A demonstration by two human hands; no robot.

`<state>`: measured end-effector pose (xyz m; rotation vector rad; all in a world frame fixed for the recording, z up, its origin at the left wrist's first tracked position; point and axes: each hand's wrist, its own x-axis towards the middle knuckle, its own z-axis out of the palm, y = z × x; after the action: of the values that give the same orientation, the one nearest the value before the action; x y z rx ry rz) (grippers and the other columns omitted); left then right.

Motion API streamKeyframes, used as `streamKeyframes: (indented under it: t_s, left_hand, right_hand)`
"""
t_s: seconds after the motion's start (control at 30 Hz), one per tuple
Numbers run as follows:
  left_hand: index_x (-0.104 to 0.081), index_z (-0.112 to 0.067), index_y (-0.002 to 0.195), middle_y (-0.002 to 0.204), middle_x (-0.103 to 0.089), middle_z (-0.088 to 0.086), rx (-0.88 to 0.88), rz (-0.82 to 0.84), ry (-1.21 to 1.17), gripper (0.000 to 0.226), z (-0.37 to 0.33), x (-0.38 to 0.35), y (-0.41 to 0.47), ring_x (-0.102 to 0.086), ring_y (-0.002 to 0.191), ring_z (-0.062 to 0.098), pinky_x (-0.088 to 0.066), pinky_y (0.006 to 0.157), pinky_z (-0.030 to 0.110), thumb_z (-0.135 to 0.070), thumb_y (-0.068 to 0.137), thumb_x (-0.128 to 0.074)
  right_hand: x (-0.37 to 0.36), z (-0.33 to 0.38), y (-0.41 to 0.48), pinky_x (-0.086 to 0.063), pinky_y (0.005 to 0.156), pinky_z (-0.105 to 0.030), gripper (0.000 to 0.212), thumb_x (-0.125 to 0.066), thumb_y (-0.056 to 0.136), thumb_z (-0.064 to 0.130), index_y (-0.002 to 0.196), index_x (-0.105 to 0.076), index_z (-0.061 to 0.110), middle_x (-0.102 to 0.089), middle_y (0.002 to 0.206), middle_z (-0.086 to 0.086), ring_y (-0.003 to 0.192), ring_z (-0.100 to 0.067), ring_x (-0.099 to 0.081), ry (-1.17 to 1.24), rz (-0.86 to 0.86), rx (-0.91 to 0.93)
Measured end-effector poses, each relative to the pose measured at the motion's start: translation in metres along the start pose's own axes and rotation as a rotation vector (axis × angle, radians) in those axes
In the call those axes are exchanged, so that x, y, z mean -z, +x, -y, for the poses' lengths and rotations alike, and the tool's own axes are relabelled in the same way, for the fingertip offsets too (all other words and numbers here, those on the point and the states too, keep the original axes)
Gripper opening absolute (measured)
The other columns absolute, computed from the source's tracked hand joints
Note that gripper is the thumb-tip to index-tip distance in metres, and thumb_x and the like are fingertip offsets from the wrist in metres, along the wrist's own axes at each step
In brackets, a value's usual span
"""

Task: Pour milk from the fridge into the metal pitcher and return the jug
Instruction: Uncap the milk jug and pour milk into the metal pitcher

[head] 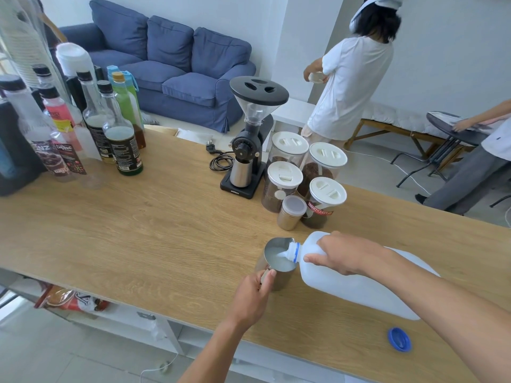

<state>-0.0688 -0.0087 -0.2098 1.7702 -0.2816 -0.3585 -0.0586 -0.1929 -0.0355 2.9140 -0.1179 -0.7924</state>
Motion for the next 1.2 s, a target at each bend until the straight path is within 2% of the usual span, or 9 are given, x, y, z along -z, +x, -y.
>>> streamKeyframes:
  t_s: [0.1, 0.3, 0.4, 0.5, 0.73, 0.8, 0.9, 1.03, 1.2]
  left_hand:
    - [-0.022, -0.026, 0.061, 0.057, -0.02, -0.011, 0.003, 0.0, -0.002, 0.049, -0.0006, 0.0, 0.0002, -0.018, 0.055, 0.012, -0.018, 0.056, 0.036, -0.04, 0.103, -0.043]
    - [-0.021, -0.024, 0.063, 0.057, -0.021, -0.012, 0.002, 0.004, -0.003, 0.048, 0.0003, 0.0004, 0.0, -0.018, 0.055, 0.012, -0.018, 0.056, 0.035, -0.039, 0.103, -0.043]
    - [-0.021, -0.026, 0.062, 0.059, -0.021, -0.01, -0.001, 0.0, 0.002, 0.048, 0.0006, -0.0004, 0.001, -0.02, 0.058, 0.014, -0.019, 0.056, 0.034, -0.038, 0.103, -0.043]
    - [-0.021, -0.027, 0.061, 0.059, -0.021, -0.01, -0.005, -0.003, 0.007, 0.049, 0.0003, -0.0004, 0.001, -0.021, 0.06, 0.017, -0.019, 0.057, 0.034, -0.036, 0.103, -0.043]
    - [-0.021, -0.026, 0.06, 0.056, -0.021, -0.013, -0.004, -0.008, 0.004, 0.05, 0.0011, -0.0004, 0.0011, -0.02, 0.056, 0.013, -0.019, 0.054, 0.032, -0.036, 0.103, -0.044]
    - [-0.021, -0.025, 0.061, 0.056, -0.021, -0.012, -0.006, -0.005, 0.001, 0.049, 0.0012, -0.0004, 0.0007, -0.02, 0.055, 0.013, -0.019, 0.053, 0.03, -0.036, 0.103, -0.044]
    - [-0.022, -0.023, 0.062, 0.056, -0.021, -0.012, -0.002, 0.0, -0.004, 0.048, 0.0008, 0.0, 0.0004, -0.019, 0.054, 0.012, -0.018, 0.052, 0.029, -0.038, 0.103, -0.044]
    - [-0.022, -0.026, 0.06, 0.055, -0.021, -0.013, 0.003, 0.002, 0.003, 0.05, -0.0002, 0.0005, -0.0003, -0.019, 0.053, 0.011, -0.019, 0.052, 0.03, -0.039, 0.103, -0.044]
    - [-0.023, -0.028, 0.057, 0.053, -0.021, -0.013, 0.018, 0.001, 0.015, 0.052, -0.001, 0.0005, -0.0006, -0.019, 0.052, 0.011, -0.02, 0.053, 0.032, -0.04, 0.103, -0.044]
  right_hand:
    - [-0.0006, -0.0003, 0.0009, -0.029, 0.05, -0.031, 0.052, -0.037, 0.095, 0.061, 0.08, -0.051, 0.013, -0.048, 0.073, -0.002, 0.055, -0.016, -0.042, -0.001, -0.007, 0.003]
    - [-0.0019, -0.0013, 0.0032, -0.029, 0.052, -0.032, 0.058, -0.037, 0.095, 0.061, 0.089, -0.058, 0.008, -0.055, 0.082, -0.007, 0.06, -0.019, -0.045, -0.012, -0.006, 0.009]
    - [-0.0014, -0.001, 0.002, -0.027, 0.05, -0.031, 0.054, -0.037, 0.095, 0.06, 0.083, -0.053, 0.01, -0.048, 0.07, -0.002, 0.053, -0.016, -0.04, -0.01, -0.005, 0.013]
    - [-0.0013, -0.0002, 0.0016, -0.026, 0.049, -0.031, 0.053, -0.037, 0.095, 0.06, 0.085, -0.053, 0.011, -0.046, 0.068, -0.001, 0.052, -0.015, -0.039, -0.018, -0.002, 0.011]
    - [-0.0024, -0.0002, 0.0044, -0.028, 0.05, -0.031, 0.058, -0.037, 0.095, 0.06, 0.096, -0.061, 0.007, -0.055, 0.081, -0.006, 0.059, -0.018, -0.045, -0.026, -0.013, 0.018]
    - [-0.0021, -0.0002, 0.0033, -0.028, 0.05, -0.03, 0.058, -0.037, 0.095, 0.06, 0.095, -0.061, 0.007, -0.052, 0.076, -0.004, 0.057, -0.017, -0.043, -0.023, -0.014, 0.018]
    - [-0.0018, 0.0003, 0.0019, -0.028, 0.05, -0.03, 0.056, -0.038, 0.096, 0.059, 0.095, -0.06, 0.007, -0.054, 0.08, -0.005, 0.061, -0.018, -0.046, -0.028, -0.012, 0.02]
    - [-0.0028, 0.0003, 0.0022, -0.029, 0.05, -0.031, 0.054, -0.038, 0.095, 0.06, 0.088, -0.057, 0.01, -0.05, 0.072, -0.002, 0.056, -0.015, -0.043, -0.02, -0.022, 0.013]
    - [-0.0063, -0.001, 0.0026, -0.03, 0.052, -0.031, 0.059, -0.037, 0.095, 0.061, 0.094, -0.06, 0.007, -0.061, 0.089, -0.009, 0.063, -0.019, -0.047, -0.012, -0.037, 0.013]
